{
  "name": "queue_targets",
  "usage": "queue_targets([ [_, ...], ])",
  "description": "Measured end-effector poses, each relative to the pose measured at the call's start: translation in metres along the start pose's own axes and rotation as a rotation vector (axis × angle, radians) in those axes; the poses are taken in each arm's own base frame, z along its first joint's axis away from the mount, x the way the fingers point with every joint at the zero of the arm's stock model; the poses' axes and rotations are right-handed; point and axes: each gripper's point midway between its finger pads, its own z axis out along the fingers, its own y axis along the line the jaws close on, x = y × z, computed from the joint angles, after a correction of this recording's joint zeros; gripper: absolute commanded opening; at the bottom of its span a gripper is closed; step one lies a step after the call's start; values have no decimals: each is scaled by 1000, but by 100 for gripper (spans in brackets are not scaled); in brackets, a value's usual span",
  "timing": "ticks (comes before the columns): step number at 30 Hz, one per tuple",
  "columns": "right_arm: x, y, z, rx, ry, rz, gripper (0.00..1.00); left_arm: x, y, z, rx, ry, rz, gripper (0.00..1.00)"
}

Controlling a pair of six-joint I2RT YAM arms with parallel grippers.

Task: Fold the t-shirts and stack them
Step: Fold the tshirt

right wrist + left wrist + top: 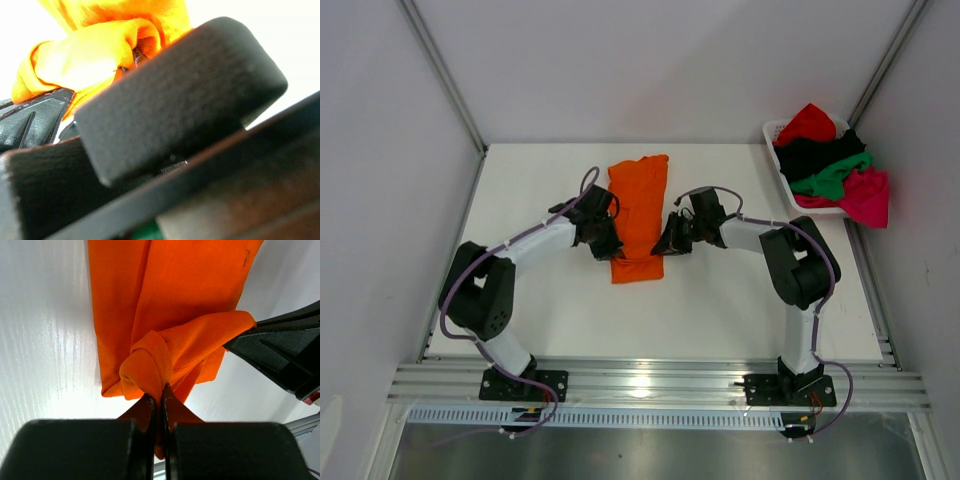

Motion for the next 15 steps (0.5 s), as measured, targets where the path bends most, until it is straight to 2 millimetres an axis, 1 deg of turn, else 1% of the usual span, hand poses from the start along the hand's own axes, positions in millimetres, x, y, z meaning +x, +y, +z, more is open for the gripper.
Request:
queue_targets([
  [3, -3, 1, 0, -1, -7, -3, 0, -4, -1, 1, -2, 0, -1, 1],
  [4, -4, 1, -1, 0, -10, -3, 8, -5, -1, 3, -4, 1, 0, 1],
  [5, -5, 0, -1, 1, -11, -2, 13, -6, -1, 4, -6, 2, -1, 3],
  [7, -6, -1, -2, 3, -14, 0, 18, -6, 1, 7, -12, 5, -3, 9],
  [15, -19, -6, -3, 18, -64, -5, 20, -4, 8, 11, -36, 25, -10, 10],
])
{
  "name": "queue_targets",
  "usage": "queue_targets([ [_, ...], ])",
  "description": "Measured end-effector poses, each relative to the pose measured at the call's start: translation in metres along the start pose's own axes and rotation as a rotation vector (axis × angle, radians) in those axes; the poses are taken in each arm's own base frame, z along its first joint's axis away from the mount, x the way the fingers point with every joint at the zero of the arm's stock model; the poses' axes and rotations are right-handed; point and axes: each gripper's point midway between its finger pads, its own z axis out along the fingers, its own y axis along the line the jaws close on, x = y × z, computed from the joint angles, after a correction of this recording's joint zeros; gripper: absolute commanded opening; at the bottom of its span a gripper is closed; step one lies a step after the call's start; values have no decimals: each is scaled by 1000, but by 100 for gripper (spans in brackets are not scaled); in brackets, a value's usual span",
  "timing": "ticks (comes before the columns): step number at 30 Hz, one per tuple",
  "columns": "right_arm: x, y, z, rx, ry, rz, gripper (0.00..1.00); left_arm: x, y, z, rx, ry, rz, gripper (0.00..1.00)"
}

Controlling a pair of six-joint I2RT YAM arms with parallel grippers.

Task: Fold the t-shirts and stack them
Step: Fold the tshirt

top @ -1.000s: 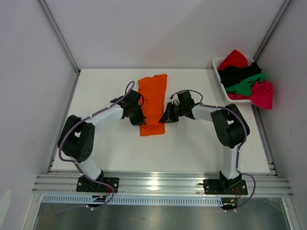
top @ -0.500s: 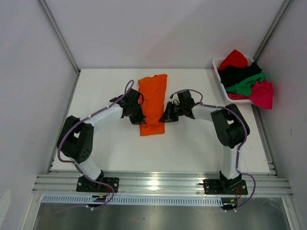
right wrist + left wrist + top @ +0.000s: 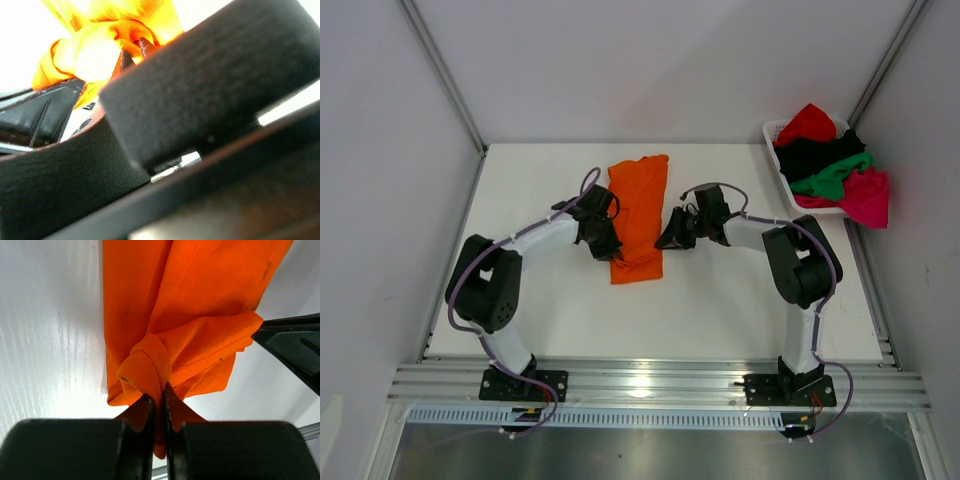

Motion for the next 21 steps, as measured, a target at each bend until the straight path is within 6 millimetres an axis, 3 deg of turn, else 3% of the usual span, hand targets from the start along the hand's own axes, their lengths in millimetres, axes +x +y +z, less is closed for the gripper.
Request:
queue_targets([
  [7, -4, 1, 0, -5, -15, -1, 20, 2, 4, 6, -14, 14, -3, 20],
  [17, -3, -1, 1, -16, -21, -9, 20, 5, 7, 19, -19, 30, -7, 21],
  [21, 7, -6, 2, -16, -6, -3, 20, 9, 12, 28, -23, 43, -12, 21],
])
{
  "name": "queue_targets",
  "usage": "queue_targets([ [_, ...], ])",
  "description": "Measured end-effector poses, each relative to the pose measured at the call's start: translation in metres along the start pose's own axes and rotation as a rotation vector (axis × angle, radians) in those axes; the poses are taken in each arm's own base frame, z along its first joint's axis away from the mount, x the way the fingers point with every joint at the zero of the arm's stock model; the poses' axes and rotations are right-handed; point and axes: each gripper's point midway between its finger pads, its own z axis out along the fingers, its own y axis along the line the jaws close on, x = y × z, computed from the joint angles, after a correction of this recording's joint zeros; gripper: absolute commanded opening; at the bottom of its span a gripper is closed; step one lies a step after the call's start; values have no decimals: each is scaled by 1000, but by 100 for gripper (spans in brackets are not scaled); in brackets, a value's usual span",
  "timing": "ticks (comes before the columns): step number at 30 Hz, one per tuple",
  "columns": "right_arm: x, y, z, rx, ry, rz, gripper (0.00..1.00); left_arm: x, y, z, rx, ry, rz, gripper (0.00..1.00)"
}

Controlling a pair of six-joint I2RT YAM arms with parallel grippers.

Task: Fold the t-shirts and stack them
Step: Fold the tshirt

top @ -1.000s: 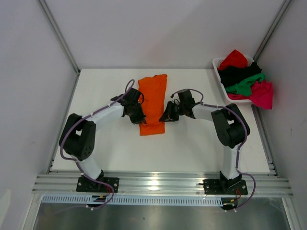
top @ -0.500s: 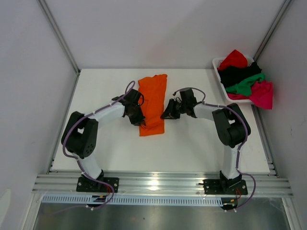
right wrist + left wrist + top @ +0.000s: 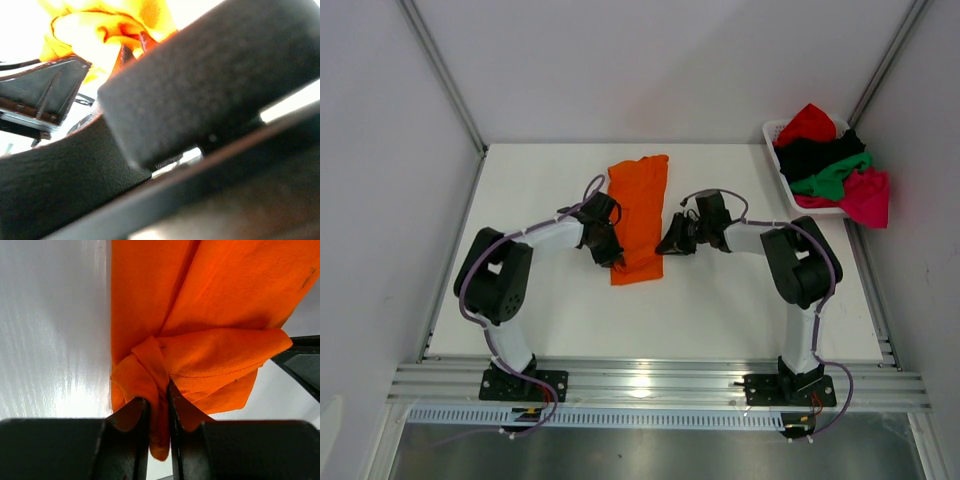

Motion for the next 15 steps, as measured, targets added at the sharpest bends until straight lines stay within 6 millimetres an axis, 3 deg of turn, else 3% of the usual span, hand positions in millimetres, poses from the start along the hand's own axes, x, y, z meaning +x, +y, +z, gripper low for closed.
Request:
queue_targets([
  [9, 24, -11, 3, 9, 40, 1, 20, 0, -2, 8, 37, -11, -62, 22],
  [15, 27, -10, 4, -15, 33, -17, 20, -4, -6, 5, 48, -14, -73, 22],
])
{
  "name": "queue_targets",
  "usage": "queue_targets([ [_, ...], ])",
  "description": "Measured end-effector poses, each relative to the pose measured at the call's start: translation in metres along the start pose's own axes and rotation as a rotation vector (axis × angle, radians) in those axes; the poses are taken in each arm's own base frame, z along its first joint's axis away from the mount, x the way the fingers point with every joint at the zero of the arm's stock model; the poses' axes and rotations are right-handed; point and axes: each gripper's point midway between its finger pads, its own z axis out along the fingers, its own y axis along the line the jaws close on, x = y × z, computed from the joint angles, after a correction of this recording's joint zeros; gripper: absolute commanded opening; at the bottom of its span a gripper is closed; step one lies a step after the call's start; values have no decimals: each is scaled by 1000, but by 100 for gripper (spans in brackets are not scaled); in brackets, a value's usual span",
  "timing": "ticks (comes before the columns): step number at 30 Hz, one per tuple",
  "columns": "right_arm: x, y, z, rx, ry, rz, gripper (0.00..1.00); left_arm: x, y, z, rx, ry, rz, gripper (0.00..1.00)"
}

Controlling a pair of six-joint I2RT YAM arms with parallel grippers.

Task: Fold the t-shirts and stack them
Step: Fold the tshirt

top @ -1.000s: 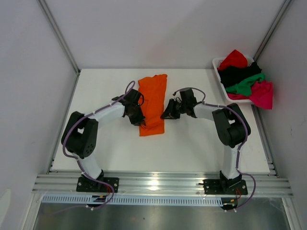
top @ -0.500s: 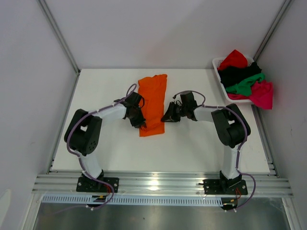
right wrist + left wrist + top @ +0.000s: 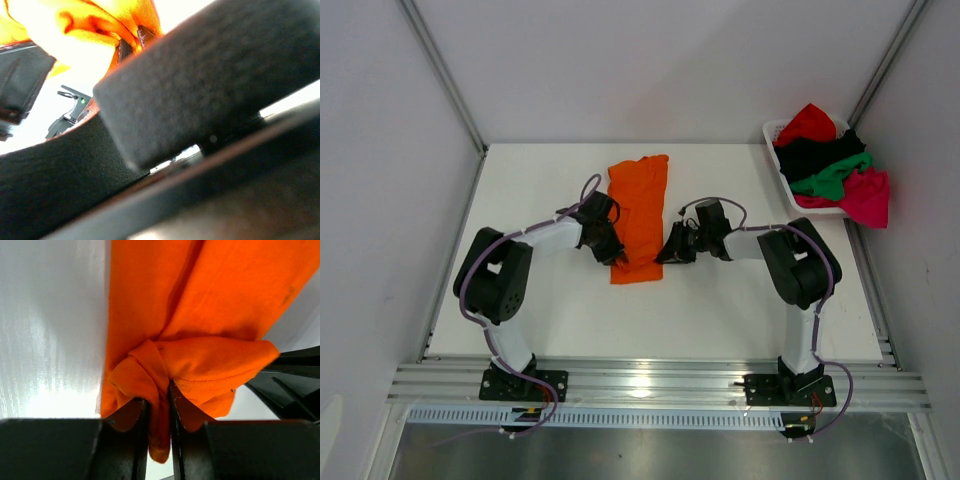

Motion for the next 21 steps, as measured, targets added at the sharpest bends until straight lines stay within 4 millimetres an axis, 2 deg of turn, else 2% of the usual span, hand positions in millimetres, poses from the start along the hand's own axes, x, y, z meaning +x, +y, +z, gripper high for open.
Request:
queue_targets([
  [10, 11, 6, 6, -48, 11, -32, 20, -18, -23, -10, 46, -45, 13, 24],
  [11, 11, 6, 6, -55, 12, -34, 20, -19, -23, -10, 49, -46, 14, 34],
  [12, 12, 6, 6, -60, 11, -36, 20, -19, -24, -10, 51, -48, 19, 40],
  [13, 12, 6, 6, -65, 9, -39, 20, -19, -25, -10, 55, -48, 22, 53],
  [14, 13, 6, 7, -71, 9, -40, 20, -20, -25, -10, 58, -50, 27, 59],
  [17, 16, 7, 8, -93, 11, -41, 20, -22, -28, -10, 66, -56, 25, 71],
  [21, 18, 9, 9, -116, 12, -43, 20, -22, -28, -10, 68, -58, 25, 73],
])
